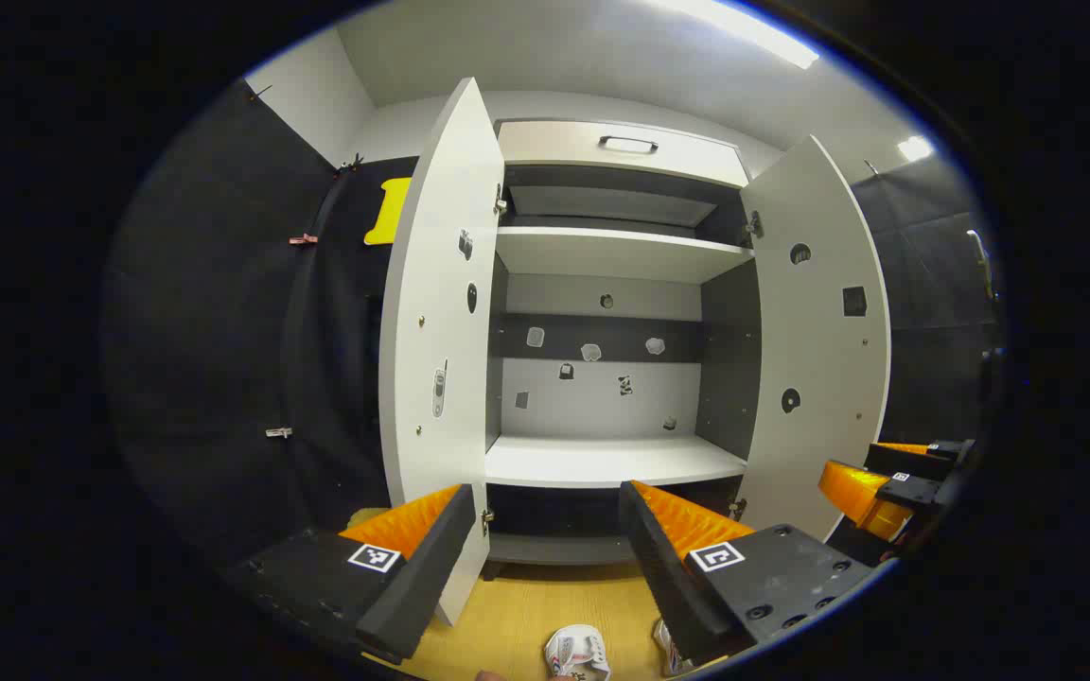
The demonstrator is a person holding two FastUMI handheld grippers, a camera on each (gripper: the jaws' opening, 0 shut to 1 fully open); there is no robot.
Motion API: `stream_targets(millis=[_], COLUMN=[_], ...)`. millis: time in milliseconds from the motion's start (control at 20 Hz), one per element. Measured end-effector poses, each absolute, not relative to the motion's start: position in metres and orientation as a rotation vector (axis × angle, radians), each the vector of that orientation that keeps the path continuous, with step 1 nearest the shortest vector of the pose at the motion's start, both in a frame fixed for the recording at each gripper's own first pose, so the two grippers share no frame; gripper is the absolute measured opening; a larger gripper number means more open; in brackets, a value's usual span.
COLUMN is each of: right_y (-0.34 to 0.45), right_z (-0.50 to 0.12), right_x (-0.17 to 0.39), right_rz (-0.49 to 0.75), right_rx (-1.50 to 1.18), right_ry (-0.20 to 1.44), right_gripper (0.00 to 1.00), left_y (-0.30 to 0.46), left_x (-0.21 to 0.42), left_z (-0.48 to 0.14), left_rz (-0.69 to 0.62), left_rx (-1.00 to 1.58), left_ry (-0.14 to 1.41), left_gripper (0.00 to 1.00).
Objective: Grab one shoe with the right hand and put it into the shoe cabinet, grab the other shoe with the left hand and put it into the shoe cabinet; then close the right door with the right hand and the left door with the left hand.
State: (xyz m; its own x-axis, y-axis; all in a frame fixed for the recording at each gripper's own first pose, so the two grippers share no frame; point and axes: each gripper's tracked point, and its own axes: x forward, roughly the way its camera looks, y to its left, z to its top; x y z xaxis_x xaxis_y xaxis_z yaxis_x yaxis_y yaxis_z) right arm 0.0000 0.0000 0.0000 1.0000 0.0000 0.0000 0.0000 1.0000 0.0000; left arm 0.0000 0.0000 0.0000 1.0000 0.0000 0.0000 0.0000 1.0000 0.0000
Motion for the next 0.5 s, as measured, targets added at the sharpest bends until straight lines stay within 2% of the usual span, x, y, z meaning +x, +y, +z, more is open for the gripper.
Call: stream_targets(millis=[500], right_y=[0.023], right_z=[-0.017], right_x=[-0.006], right_rz=[-0.025], right_rx=[-0.029], right_ry=[0.037], right_gripper=[0.98], left_y=[0.006], left_x=[0.007], left_z=[-0.029], left_rz=[-0.079], left_rx=[0.013], left_ry=[0.057], left_gripper=[0.95])
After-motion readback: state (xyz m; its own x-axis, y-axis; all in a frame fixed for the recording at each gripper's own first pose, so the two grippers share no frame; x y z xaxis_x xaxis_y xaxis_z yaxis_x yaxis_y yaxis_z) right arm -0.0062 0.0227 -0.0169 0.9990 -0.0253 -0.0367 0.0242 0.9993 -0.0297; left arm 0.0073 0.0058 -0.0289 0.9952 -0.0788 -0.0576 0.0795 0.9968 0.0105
